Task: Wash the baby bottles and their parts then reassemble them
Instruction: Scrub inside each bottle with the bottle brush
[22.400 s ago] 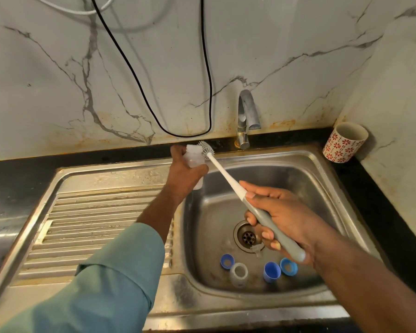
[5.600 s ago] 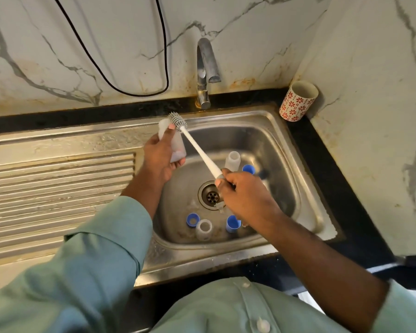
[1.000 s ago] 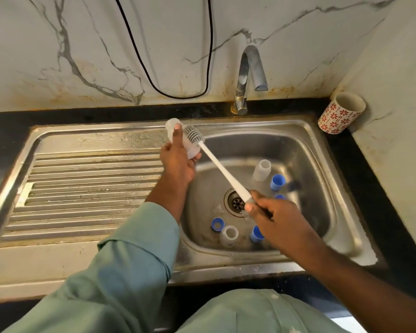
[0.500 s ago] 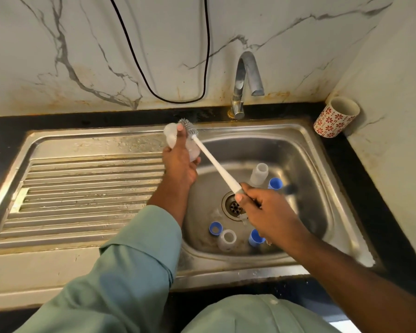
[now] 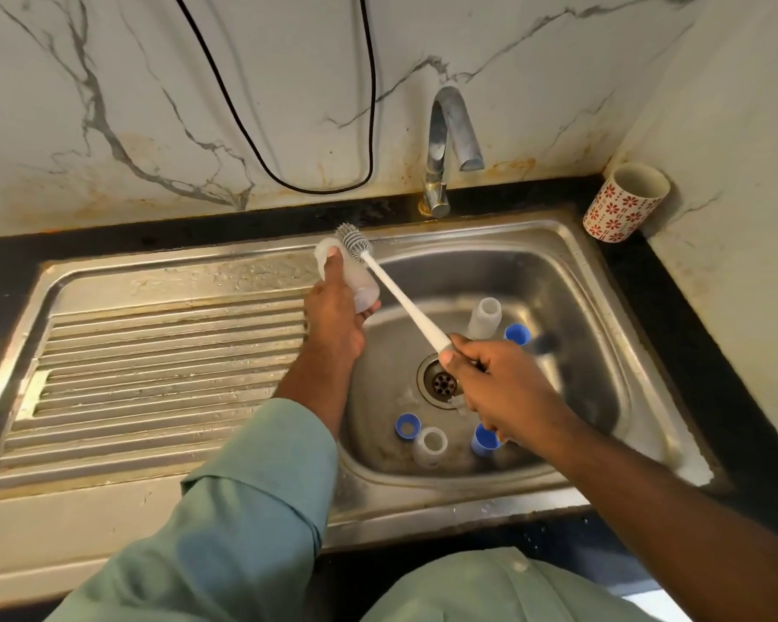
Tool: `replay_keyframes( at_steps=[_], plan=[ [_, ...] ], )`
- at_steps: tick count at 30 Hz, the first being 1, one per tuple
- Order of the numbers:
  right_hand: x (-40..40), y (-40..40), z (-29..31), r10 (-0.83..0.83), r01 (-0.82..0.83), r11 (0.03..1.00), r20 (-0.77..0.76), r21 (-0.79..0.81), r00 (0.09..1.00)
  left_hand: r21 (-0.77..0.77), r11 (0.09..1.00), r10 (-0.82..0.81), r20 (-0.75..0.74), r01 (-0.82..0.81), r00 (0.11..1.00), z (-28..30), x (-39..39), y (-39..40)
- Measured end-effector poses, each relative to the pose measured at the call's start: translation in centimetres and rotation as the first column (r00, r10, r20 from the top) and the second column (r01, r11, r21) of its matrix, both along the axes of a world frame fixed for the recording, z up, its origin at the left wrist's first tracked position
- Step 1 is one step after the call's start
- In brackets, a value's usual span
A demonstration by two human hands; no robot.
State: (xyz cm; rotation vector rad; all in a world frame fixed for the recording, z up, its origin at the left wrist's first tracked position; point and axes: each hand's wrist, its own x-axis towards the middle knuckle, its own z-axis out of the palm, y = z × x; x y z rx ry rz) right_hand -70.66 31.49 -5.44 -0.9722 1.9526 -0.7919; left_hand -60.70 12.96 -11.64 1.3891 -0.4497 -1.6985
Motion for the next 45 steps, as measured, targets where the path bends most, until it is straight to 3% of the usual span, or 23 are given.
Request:
replay_keyframes(
  at_steps=[4,9,12,16,18,22,26,30,34,36,39,43,45],
  plan=[
    [0.4,1.8,0.3,0.102,-0.099,0.993,-0.052,0.056,0.993,0.068,0.982,0.185,-0.119,-0.178,0.975,0.1,1.8,-1.7],
    [-0.3,0.2,0.7,0.045,-0.044,0.998,-0.020,0.039,0.999,-0.055,0.989,-0.143,-0.109,0.137,0.984,-1.2,1.0,-0.2],
    [-0.4,0.7,1.1,0.081,-0.077,0.995,-0.058,0.055,0.995,0.009,0.983,-0.179,-0.215,0.185,0.960,-0.7,2.6,-1.5],
    [-0.4,-0.3,1.1,0.029,-0.029,0.998,0.004,0.046,1.000,0.010,0.963,-0.266,-0.092,0.268,0.960,-0.5,2.0,-1.2],
    [-0.2,-0.8,0.9,0.026,-0.026,0.999,0.015,0.023,1.000,-0.038,0.975,-0.220,-0.087,0.217,0.972,0.0,1.3,-1.4],
    [0.7,0.6,1.2,0.088,-0.088,0.996,-0.016,0.014,0.996,-0.077,0.996,0.043,-0.097,-0.050,0.994,0.7,2.3,-3.4],
    [0.0,-1.0,1.1,0.014,-0.014,1.000,-0.001,0.001,1.000,-0.106,0.983,-0.163,-0.106,0.151,0.981,0.3,1.4,-2.2],
    [0.0,0.8,1.3,0.090,-0.090,0.996,0.035,0.007,0.995,-0.075,0.987,-0.158,-0.224,0.144,0.962,0.7,2.6,-3.6],
    [-0.5,0.3,0.9,-0.026,0.027,1.000,0.095,-0.011,0.995,-0.144,0.923,-0.369,-0.075,0.357,0.926,0.3,1.5,-1.4],
    [-0.4,0.3,0.7,-0.015,0.018,0.999,0.069,-0.033,0.998,-0.176,0.935,-0.333,-0.134,0.309,0.933,0.8,1.1,-1.6],
    [0.6,1.6,0.0,0.071,-0.070,0.997,0.014,-0.041,0.997,-0.146,0.987,-0.116,-0.322,0.072,0.940,1.0,1.7,-3.2],
    [-0.1,-0.1,-0.3,-0.008,0.015,0.996,0.082,-0.082,0.997,-0.141,0.972,-0.220,-0.274,0.187,0.936,0.8,0.8,-1.5],
    [-0.6,0.2,-0.3,0.060,-0.059,0.993,0.006,-0.107,0.998,-0.076,0.993,-0.108,-0.320,0.088,0.941,1.9,1.0,-1.9]
  ],
)
